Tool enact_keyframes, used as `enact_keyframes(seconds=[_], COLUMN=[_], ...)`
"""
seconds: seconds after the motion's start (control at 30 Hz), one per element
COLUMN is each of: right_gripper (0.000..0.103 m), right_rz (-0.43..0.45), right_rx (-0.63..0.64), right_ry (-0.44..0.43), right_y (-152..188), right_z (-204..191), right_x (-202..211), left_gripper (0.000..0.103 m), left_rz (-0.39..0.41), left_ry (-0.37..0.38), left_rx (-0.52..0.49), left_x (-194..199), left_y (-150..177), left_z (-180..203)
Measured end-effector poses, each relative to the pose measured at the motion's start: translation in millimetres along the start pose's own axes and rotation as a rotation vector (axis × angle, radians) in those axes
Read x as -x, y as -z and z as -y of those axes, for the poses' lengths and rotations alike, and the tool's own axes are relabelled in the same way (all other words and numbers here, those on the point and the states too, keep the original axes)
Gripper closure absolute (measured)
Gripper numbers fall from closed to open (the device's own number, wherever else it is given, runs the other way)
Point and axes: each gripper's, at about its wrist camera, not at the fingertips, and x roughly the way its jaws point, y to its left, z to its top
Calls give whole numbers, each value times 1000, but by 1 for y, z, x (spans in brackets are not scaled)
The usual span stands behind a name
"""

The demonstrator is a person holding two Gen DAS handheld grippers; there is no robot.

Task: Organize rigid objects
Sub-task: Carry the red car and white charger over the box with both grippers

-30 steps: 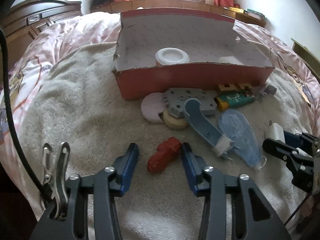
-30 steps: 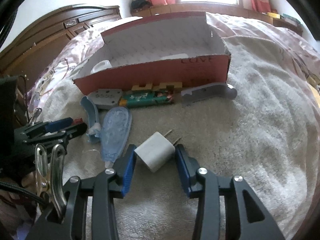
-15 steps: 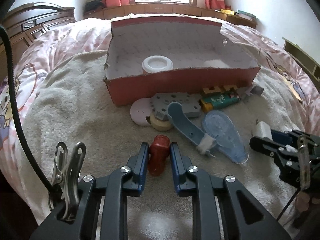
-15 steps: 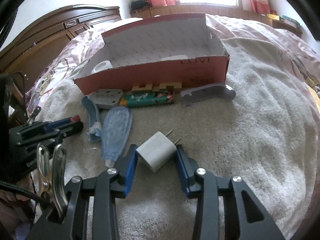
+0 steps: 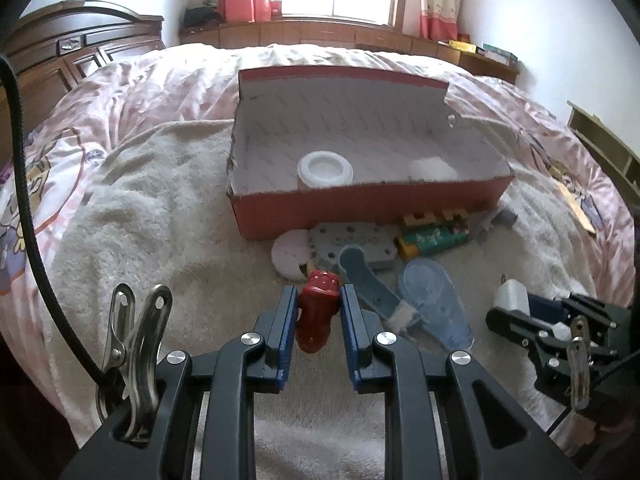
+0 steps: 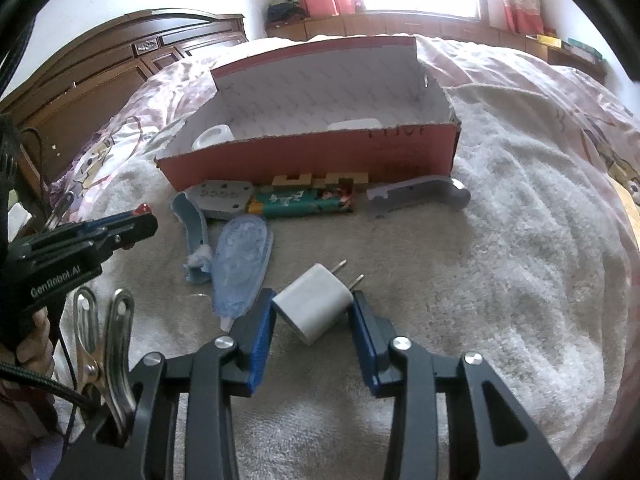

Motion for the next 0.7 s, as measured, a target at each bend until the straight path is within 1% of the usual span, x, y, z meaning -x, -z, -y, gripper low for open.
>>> enact_keyframes(seconds=[0.3,0.43,0.7], right_gripper=[64,64,64], right_rz=[24,44,85], right_rx=[8,15,44], right_ry=[-6,-6,-5], right_y=[-17,-30,-59], right_z=[2,4,1], right_x=[8,11,15], left_gripper=[81,81,81], left_rz=[44,62,70], left_ry=[-8,-14,-24], left_rx=[-8,-5,9], left_x=[6,7,-2], left_y=[-25,-38,-60], left_z=[6,7,3])
